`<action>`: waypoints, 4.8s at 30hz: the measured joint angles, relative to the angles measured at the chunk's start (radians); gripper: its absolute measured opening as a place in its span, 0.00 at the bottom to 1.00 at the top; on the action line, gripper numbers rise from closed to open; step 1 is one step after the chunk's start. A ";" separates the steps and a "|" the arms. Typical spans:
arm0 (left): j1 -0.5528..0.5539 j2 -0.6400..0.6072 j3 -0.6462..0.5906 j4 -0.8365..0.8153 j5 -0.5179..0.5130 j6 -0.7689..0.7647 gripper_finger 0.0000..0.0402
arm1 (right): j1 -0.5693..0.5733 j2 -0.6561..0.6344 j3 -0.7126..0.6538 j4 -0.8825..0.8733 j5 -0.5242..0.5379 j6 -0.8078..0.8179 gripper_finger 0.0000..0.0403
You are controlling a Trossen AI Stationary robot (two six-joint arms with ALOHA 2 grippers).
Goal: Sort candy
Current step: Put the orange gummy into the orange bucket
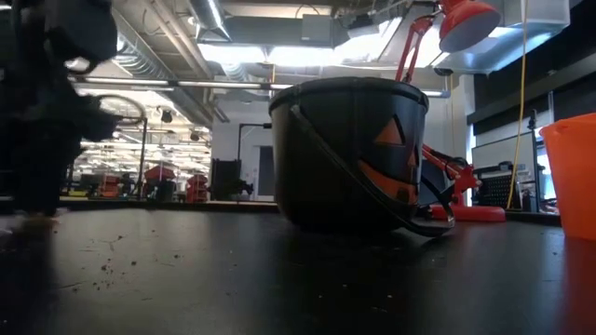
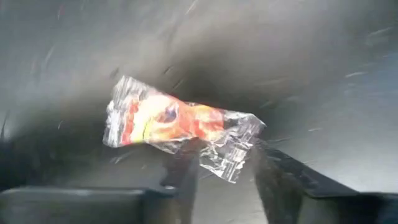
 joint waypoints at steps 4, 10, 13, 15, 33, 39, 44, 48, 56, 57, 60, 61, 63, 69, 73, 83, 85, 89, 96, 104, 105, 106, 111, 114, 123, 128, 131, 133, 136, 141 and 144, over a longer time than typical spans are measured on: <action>-0.018 0.000 0.024 0.068 -0.071 0.065 0.17 | -0.002 0.000 0.000 0.002 0.000 -0.003 0.37; -0.024 -0.001 0.083 0.125 -0.173 0.168 0.02 | -0.002 0.000 0.000 0.004 0.000 -0.008 0.37; -0.024 -0.001 0.130 0.152 -0.231 0.237 0.01 | -0.002 0.002 0.000 0.004 0.000 -0.023 0.37; -0.024 -0.001 0.168 0.168 -0.261 0.289 0.00 | -0.002 0.007 0.000 0.003 0.001 -0.030 0.37; 0.075 -0.002 0.079 0.102 -0.059 0.516 0.26 | -0.002 0.042 0.000 0.017 0.000 -0.050 0.37; 0.092 -0.002 0.015 0.144 -0.056 0.508 0.41 | -0.002 0.042 0.000 0.015 0.000 -0.050 0.37; 0.091 0.005 -0.025 0.203 -0.056 0.505 0.47 | -0.002 0.042 0.000 0.017 0.000 -0.049 0.37; 0.091 0.041 -0.040 0.213 -0.049 0.482 0.46 | -0.002 0.042 0.000 0.017 0.000 -0.049 0.37; 0.091 0.087 -0.038 0.239 -0.102 0.474 0.32 | -0.002 0.058 0.000 0.023 0.000 -0.048 0.37; 0.091 0.089 -0.032 0.240 -0.110 0.475 0.28 | -0.002 0.059 0.000 0.022 -0.001 -0.048 0.37; 0.091 0.091 -0.012 0.240 -0.118 0.492 0.14 | -0.002 0.058 0.000 0.025 -0.001 -0.048 0.37; 0.094 0.093 -0.003 0.244 -0.116 0.504 0.09 | -0.002 0.059 0.000 0.025 -0.001 -0.048 0.37; 0.097 0.093 0.017 0.238 -0.105 0.513 0.03 | -0.002 0.059 0.000 0.025 -0.001 -0.048 0.37; 0.084 0.091 0.150 0.234 -0.170 0.591 0.01 | -0.002 0.059 0.000 0.023 -0.003 -0.048 0.37; 0.052 0.090 0.288 0.241 -0.265 0.694 0.00 | -0.002 0.059 0.000 0.019 -0.003 -0.048 0.37; -0.068 0.088 0.472 0.615 -0.315 1.187 0.00 | -0.002 0.137 0.000 0.118 -0.141 -0.093 0.37; -0.074 0.088 0.473 0.669 -0.281 1.232 0.00 | -0.001 0.171 0.000 0.183 -0.195 -0.125 0.37; -0.077 0.088 0.473 0.690 -0.252 1.241 0.00 | 0.005 0.222 0.000 0.270 -0.232 -0.160 0.37; -0.078 0.093 0.473 0.700 -0.245 1.241 0.00 | 0.006 0.281 0.000 0.338 -0.240 -0.212 0.37; -0.077 0.093 0.472 0.708 -0.249 1.241 0.00 | 0.007 0.301 0.001 0.335 -0.133 -0.243 0.37; -0.077 0.093 0.472 0.709 -0.251 1.240 0.00 | 0.006 0.301 0.001 0.335 -0.114 -0.243 0.36; -0.077 0.093 0.472 0.708 -0.254 1.240 0.00 | 0.006 0.301 0.001 0.334 -0.105 -0.244 0.35; -0.077 0.093 0.472 0.711 -0.254 1.240 0.00 | 0.007 0.301 0.001 0.336 -0.098 -0.292 0.20; -0.077 0.093 0.472 0.710 -0.261 1.226 0.00 | 0.007 0.301 0.001 0.331 -0.099 -0.294 0.07; -0.077 0.092 0.473 0.721 -0.270 1.188 0.16 | 0.006 0.283 0.001 0.293 -0.089 -0.282 0.09; -0.078 0.088 0.492 0.720 -0.276 1.209 0.31 | 0.005 0.202 0.001 0.140 -0.088 -0.217 0.05; -0.079 0.087 0.502 0.717 -0.301 1.238 0.37 | 0.008 0.120 0.001 -0.003 -0.090 -0.153 0.02; -0.078 0.087 0.502 0.709 -0.325 1.241 0.38 | 0.022 0.057 0.001 -0.110 -0.079 -0.106 0.01; -0.078 0.087 0.502 0.680 -0.363 1.242 0.39 | 0.060 -0.034 0.001 -0.278 -0.019 -0.029 0.03; -0.069 0.087 0.502 0.635 -0.393 1.244 0.39 | 0.152 -0.193 0.001 -0.605 0.137 0.185 0.05; -0.062 0.087 0.502 0.635 -0.395 1.252 0.39 | 0.228 -0.286 0.001 -0.822 0.252 0.371 0.04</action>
